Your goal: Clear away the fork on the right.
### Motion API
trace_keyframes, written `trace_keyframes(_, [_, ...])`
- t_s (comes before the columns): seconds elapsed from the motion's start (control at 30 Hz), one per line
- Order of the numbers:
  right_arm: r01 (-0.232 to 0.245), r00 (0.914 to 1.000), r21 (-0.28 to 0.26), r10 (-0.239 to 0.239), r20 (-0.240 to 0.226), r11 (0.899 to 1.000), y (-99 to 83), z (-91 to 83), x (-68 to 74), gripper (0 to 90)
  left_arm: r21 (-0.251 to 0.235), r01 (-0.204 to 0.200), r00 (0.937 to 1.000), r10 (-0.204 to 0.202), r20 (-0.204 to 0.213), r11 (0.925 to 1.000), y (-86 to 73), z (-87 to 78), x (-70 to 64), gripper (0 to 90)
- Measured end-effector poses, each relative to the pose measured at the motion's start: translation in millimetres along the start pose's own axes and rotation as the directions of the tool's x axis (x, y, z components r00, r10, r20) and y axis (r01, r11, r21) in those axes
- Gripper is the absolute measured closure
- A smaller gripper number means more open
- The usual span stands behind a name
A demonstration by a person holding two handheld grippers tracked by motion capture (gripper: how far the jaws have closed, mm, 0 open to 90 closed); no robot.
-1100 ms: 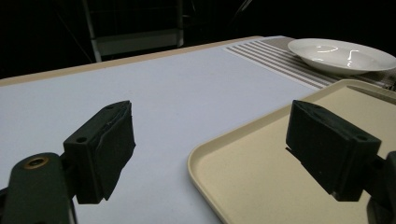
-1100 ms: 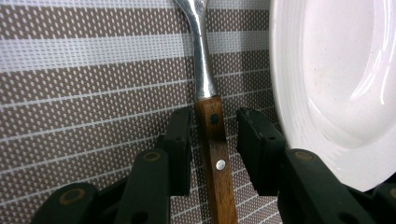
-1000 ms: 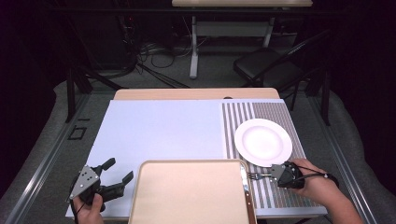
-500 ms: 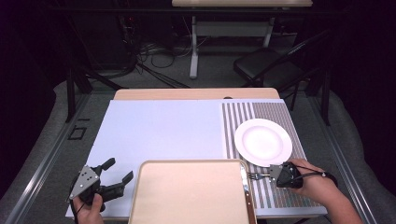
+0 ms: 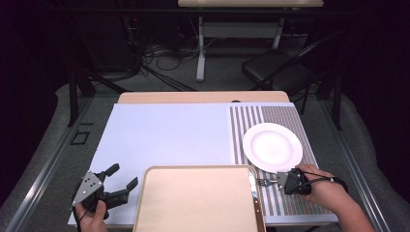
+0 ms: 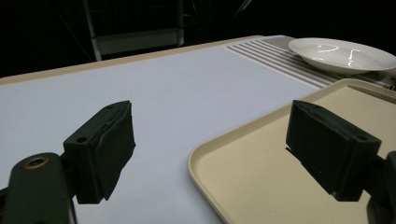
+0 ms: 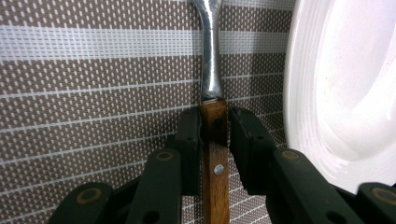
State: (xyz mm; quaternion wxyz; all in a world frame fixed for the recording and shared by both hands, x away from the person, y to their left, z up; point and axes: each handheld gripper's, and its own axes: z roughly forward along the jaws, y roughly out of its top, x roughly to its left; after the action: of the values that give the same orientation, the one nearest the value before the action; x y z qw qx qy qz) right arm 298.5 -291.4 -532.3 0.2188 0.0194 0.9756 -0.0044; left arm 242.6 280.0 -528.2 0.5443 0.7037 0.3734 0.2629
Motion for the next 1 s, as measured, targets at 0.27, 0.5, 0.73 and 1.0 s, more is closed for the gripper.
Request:
trace_keyframes(0.27, [-0.006,0.9997,0.004,0.006,-0.022,1.000,0.2,-0.1,-1.1,76.5,-0.001,0.006,1.0000,-0.006,-0.007,1.0000,-0.2,-0.3,0.8,15.6])
trace_keyframes(0.5, [0.012,0.9998,0.012,-0.012,-0.014,1.000,1.1,-0.7,-0.1,76.9,-0.003,0.008,0.9999,-0.008,-0.010,1.0000,-0.4,0.0,1.0,15.6])
trace_keyframes(0.73, [0.004,1.0000,-0.001,-0.004,-0.007,1.000,0.8,-0.2,-0.1,77.0,0.000,0.008,0.9999,-0.008,-0.009,1.0000,-0.4,-0.2,1.1,15.6])
trace_keyframes(1.0, [-0.016,0.9998,-0.020,0.016,-0.014,1.000,1.6,-6.5,0.8,77.1,-0.002,0.010,0.9999,-0.010,-0.008,0.9999,-0.3,-0.5,1.4,15.6])
